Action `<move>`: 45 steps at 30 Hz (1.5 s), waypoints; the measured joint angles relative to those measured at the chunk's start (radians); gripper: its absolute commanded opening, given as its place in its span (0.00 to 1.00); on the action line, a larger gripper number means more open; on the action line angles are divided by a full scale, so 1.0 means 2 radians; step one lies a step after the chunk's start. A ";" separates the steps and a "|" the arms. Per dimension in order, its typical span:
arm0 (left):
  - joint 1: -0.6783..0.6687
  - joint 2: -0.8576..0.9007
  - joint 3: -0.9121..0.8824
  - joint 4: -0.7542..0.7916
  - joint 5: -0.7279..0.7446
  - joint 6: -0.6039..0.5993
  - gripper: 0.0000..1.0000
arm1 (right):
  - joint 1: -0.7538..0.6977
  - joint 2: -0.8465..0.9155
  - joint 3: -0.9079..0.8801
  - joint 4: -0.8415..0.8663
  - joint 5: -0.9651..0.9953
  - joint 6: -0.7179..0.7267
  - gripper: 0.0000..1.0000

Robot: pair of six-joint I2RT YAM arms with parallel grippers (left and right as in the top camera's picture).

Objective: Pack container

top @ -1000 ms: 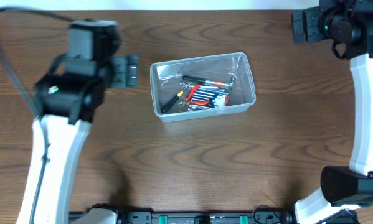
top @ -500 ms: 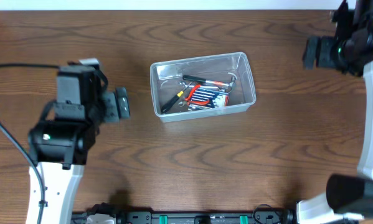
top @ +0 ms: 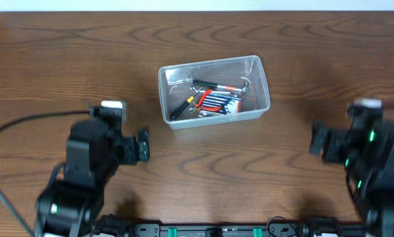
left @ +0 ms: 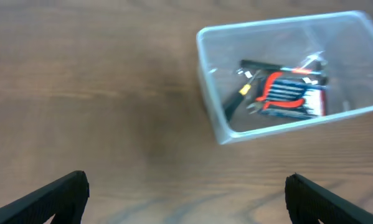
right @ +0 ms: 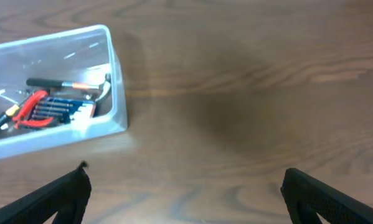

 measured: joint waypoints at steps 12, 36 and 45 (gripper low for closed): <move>-0.014 -0.060 -0.060 0.020 -0.002 0.000 0.98 | 0.003 -0.100 -0.084 0.003 0.005 0.003 0.99; -0.014 -0.055 -0.060 0.020 -0.002 0.000 0.99 | 0.003 -0.104 -0.085 -0.053 0.005 0.002 0.99; -0.014 -0.055 -0.060 0.019 -0.002 0.000 0.98 | 0.023 -0.252 -0.116 -0.041 -0.001 0.002 0.99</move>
